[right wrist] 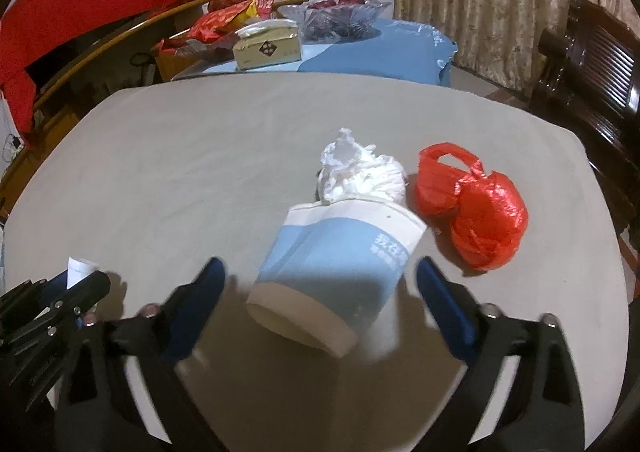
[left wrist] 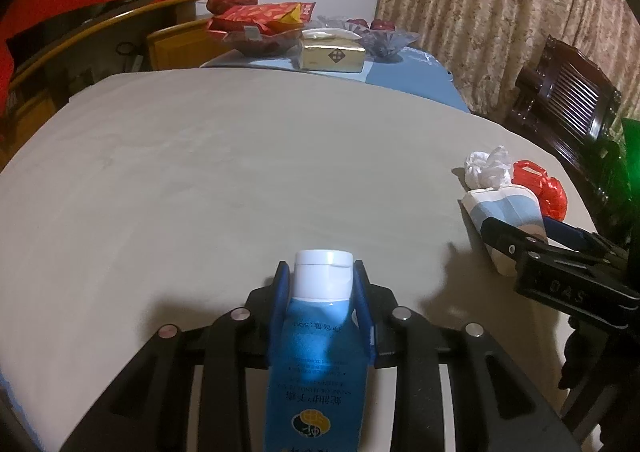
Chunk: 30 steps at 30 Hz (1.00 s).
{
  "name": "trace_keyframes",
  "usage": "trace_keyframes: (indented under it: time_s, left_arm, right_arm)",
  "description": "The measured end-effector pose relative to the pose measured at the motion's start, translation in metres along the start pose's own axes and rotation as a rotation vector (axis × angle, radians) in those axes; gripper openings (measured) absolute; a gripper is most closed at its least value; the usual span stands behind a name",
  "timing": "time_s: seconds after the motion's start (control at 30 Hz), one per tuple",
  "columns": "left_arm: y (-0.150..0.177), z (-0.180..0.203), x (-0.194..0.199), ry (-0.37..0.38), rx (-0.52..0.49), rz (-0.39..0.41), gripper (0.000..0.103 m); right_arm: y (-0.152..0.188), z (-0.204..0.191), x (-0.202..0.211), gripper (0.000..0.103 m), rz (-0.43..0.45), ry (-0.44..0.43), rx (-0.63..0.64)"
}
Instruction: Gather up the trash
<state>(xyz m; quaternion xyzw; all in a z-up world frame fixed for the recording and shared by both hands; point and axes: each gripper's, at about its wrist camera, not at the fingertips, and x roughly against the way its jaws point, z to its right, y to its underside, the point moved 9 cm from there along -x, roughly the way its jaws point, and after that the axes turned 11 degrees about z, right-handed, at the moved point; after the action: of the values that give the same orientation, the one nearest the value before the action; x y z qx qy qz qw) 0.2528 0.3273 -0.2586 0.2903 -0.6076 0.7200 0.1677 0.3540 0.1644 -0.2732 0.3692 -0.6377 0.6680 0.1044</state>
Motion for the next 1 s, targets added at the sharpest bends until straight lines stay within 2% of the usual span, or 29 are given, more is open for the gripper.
trace_keyframes:
  time_s: [0.03, 0.1, 0.33, 0.6, 1.0]
  left_arm:
    - [0.001, -0.001, 0.0, 0.0, 0.002, -0.002, 0.031]
    - [0.001, -0.001, 0.0, 0.001, 0.003, -0.003, 0.031]
    - [0.0, 0.004, 0.004, 0.007, -0.002, 0.005, 0.031]
    - [0.004, 0.028, 0.017, 0.042, -0.032, 0.006, 0.031]
    - [0.012, 0.082, 0.045, 0.114, -0.038, 0.015, 0.031]
  right_arm:
    - [0.002, -0.001, -0.001, 0.075, -0.013, -0.005, -0.001]
    - [0.005, -0.002, -0.002, 0.069, -0.034, -0.027, -0.01]
    - [0.006, -0.008, 0.016, 0.058, -0.04, -0.105, -0.005]
    - [0.013, -0.001, 0.052, 0.055, -0.049, -0.178, -0.016]
    - [0.017, 0.028, 0.111, 0.055, 0.005, -0.168, 0.011]
